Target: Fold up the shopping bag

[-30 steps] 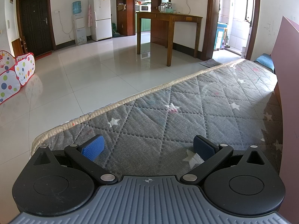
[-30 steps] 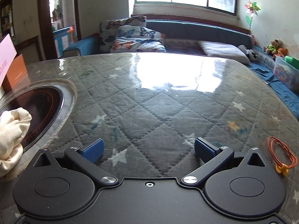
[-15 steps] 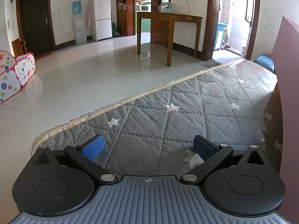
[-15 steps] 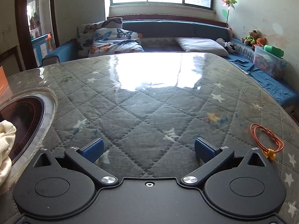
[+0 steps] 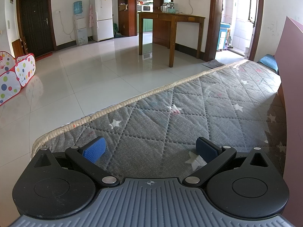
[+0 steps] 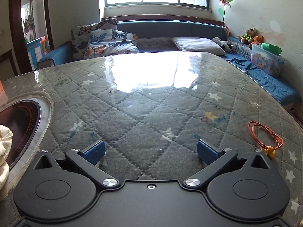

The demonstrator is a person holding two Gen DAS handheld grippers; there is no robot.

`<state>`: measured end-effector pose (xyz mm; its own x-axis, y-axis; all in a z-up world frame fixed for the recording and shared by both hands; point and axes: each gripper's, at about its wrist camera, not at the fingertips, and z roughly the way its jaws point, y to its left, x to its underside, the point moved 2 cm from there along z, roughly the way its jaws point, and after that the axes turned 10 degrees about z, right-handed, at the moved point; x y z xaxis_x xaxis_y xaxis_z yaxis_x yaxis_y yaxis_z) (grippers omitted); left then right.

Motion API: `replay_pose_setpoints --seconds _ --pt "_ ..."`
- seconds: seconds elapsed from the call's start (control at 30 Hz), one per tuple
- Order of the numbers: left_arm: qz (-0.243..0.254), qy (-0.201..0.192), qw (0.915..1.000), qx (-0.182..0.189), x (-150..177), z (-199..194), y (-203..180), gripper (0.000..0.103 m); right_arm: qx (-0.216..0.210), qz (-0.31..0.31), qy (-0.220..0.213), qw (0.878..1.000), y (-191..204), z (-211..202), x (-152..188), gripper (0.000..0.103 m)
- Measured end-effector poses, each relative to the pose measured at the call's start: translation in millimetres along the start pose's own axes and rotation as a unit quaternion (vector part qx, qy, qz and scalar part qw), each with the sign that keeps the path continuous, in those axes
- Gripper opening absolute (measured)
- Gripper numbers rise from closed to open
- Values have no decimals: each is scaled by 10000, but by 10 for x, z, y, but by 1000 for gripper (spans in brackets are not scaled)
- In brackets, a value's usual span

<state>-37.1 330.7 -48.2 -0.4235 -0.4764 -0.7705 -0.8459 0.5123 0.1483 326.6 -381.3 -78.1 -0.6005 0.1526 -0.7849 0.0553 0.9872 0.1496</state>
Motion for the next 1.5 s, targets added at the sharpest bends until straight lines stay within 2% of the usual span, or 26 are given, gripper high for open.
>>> replay_pose_setpoints --seconds 1.5 --pt "-1 0 10000 1 8 -12 -11 103 16 -23 0 10000 25 -1 18 103"
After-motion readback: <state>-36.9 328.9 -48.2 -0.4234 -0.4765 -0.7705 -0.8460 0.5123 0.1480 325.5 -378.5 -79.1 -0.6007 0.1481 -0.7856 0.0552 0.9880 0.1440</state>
